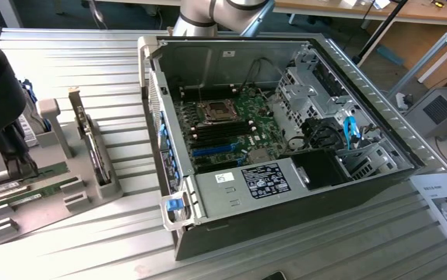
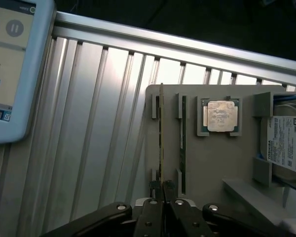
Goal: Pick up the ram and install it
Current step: 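Pick up the ram and move it above insertion slot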
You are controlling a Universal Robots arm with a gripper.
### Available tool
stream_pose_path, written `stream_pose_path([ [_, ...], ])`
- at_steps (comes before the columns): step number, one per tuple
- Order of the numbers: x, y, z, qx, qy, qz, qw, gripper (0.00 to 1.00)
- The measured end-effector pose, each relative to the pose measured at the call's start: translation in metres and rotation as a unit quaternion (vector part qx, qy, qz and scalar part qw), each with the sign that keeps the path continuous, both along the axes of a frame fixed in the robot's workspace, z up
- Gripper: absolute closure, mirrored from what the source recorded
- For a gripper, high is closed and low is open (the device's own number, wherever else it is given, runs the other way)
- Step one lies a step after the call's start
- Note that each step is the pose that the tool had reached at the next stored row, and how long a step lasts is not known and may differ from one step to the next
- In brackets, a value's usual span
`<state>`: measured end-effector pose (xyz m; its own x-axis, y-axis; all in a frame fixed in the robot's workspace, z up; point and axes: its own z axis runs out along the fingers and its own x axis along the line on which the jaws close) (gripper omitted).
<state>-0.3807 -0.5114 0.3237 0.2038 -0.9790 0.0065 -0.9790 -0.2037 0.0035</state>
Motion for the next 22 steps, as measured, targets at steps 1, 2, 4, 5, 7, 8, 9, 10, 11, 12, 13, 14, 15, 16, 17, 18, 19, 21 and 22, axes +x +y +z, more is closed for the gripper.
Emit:
stream_pose_path([
  [1,0.0,0.0,0.0034,0.0,0.0,0.0,1.0,0.88],
  [2,0.0,0.0,0.0059,0.0,0.0,0.0,1.0,0.88],
  [4,0.0,0.0,0.0108,0.0,0.0,0.0,1.0,0.88],
  [5,0.0,0.0,0.013,0.0,0.0,0.0,1.0,0.88],
  [7,0.0,0.0,0.0175,0.0,0.0,0.0,1.0,0.88],
  [8,0.0,0.0,0.0201,0.0,0.0,0.0,1.0,0.88],
  [9,0.0,0.0,0.0219,0.0,0.0,0.0,1.0,0.88],
  [10,0.0,0.0,0.0238,0.0,0.0,0.0,1.0,0.88],
  [11,0.0,0.0,0.026,0.0,0.0,0.0,1.0,0.88],
  [12,0.0,0.0,0.0283,0.0,0.0,0.0,1.0,0.88],
  [13,0.0,0.0,0.0299,0.0,0.0,0.0,1.0,0.88],
  [14,0.0,0.0,0.0325,0.0,0.0,0.0,1.0,0.88],
  [15,0.0,0.0,0.0348,0.0,0.0,0.0,1.0,0.88],
  [16,0.0,0.0,0.0376,0.0,0.0,0.0,1.0,0.88],
  [17,0.0,0.0,0.0392,0.0,0.0,0.0,1.0,0.88],
  [18,0.0,0.0,0.0409,0.0,0.0,0.0,1.0,0.88],
  [19,0.0,0.0,0.0425,0.0,0.0,0.0,1.0,0.88],
  [21,0.0,0.0,0.0462,0.0,0.0,0.0,1.0,0.88],
  [22,0.0,0.0,0.048,0.0,0.0,0.0,1.0,0.88],
])
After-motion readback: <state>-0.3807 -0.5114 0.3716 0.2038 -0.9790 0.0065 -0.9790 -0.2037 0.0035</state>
